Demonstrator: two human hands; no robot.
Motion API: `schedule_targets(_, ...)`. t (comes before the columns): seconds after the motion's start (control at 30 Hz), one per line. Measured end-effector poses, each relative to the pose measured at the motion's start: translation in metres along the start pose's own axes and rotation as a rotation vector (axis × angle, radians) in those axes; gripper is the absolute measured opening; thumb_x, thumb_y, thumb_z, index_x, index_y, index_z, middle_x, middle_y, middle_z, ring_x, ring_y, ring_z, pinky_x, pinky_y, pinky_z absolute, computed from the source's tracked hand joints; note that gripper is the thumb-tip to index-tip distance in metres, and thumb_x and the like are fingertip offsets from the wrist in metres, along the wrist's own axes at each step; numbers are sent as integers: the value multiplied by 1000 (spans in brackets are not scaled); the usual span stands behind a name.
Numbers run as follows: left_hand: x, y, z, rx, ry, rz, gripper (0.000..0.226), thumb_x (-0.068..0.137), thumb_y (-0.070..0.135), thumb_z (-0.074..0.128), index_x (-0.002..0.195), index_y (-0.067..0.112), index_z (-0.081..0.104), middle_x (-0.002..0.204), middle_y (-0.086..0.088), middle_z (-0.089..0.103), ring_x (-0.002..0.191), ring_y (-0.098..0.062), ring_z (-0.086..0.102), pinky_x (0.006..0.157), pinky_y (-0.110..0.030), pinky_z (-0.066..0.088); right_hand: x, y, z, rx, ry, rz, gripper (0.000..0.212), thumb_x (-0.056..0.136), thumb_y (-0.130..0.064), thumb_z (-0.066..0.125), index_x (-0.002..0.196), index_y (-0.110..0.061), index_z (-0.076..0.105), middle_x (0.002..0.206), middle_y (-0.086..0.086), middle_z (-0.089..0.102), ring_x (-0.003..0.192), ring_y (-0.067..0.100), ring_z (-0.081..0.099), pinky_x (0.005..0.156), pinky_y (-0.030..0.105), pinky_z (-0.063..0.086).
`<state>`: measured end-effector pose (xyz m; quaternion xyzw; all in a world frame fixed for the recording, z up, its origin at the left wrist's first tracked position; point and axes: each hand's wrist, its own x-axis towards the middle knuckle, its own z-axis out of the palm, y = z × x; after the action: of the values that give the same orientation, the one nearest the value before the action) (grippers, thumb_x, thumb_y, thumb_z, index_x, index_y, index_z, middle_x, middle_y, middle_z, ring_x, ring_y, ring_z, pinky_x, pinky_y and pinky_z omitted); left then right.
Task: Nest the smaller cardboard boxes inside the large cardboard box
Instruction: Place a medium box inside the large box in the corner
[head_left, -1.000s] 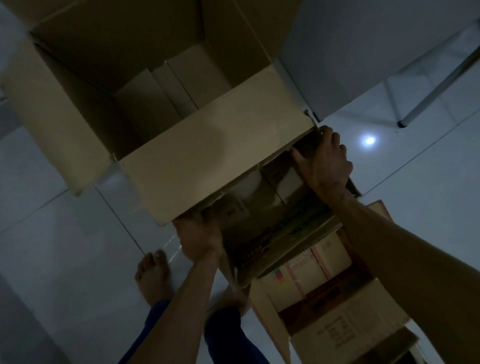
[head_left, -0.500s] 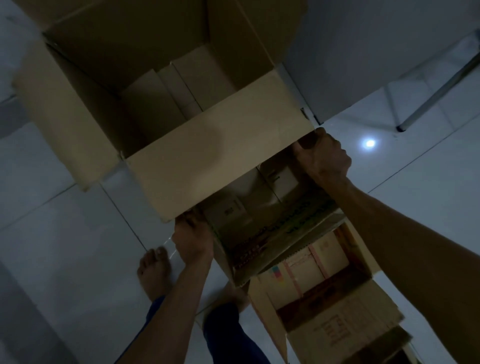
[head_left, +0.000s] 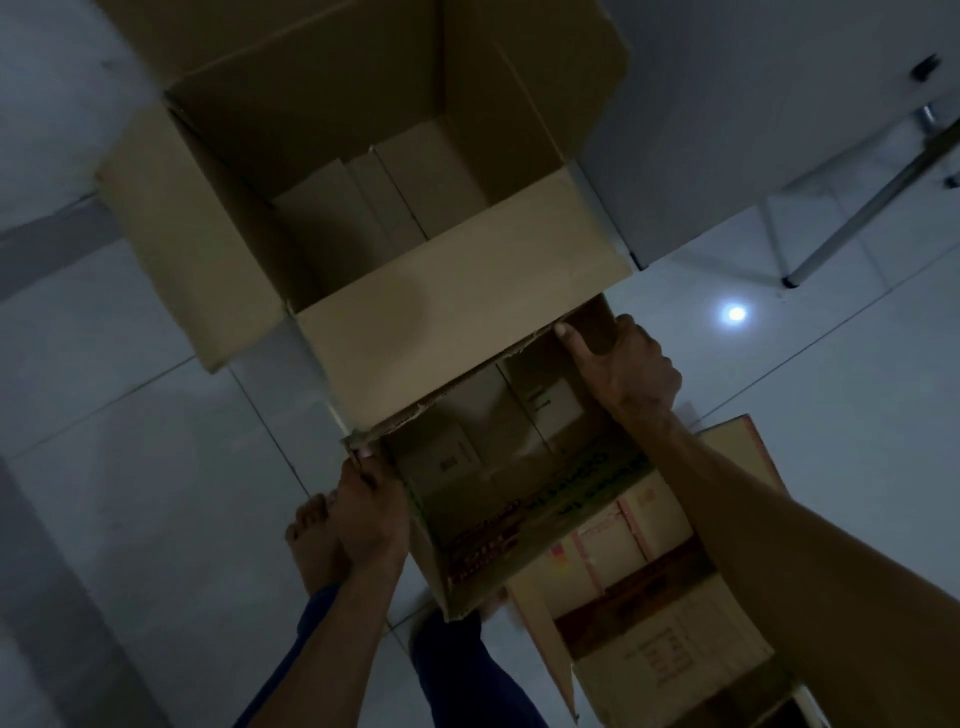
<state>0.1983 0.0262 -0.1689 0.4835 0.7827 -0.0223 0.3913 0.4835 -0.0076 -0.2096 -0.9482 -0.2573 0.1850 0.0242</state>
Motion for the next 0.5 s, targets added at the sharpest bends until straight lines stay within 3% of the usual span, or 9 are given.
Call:
schedule_targets(0.07, 10, -14, -4, -2, -15, -2, 61, 106, 54, 17, 136, 18, 56, 141, -13, 57, 128, -33, 51, 98, -28, 27, -11, -5, -1, 12, -4, 13, 106, 65, -105, 19, 117, -20, 56, 100, 4, 67, 76, 23, 58, 69, 35, 43)
schedule_targets(0.1, 13, -19, -7, -10, -29, -11, 65, 103, 59, 15, 136, 21, 56, 142, -12, 56, 128, -34, 51, 109, -39, 30, -16, -7, -2, 19, -10, 24, 107, 65, -106, 19, 117, -20, 55, 101, 4, 67, 79, 24, 61, 71, 37, 46)
schedule_targets(0.13, 15, -24, -9, -38, -33, -23, 66, 102, 61, 15, 133, 22, 58, 139, -12, 58, 126, -35, 53, 111, -48, 36, -22, -10, -3, 25, -16, 31, 107, 64, -106, 19, 118, -20, 55, 102, 4, 67, 82, 26, 63, 75, 39, 50)
schedule_targets(0.23, 14, -36, -18, -96, 60, -21, 61, 105, 54, 23, 121, 13, 65, 123, -18, 66, 110, -39, 61, 98, -47, 49, -41, -18, -6, 53, -42, 8, 107, 65, -105, 22, 121, -20, 55, 104, 4, 67, 85, 26, 65, 82, 45, 56)
schedule_targets(0.5, 4, -65, -53, -96, 71, 36, 63, 105, 55, 23, 112, 10, 67, 115, -19, 67, 105, -38, 61, 82, -36, 40, -87, -33, -19, 100, -67, 20, 98, 69, -102, 27, 120, -22, 55, 104, 2, 65, 88, 26, 65, 85, 47, 57)
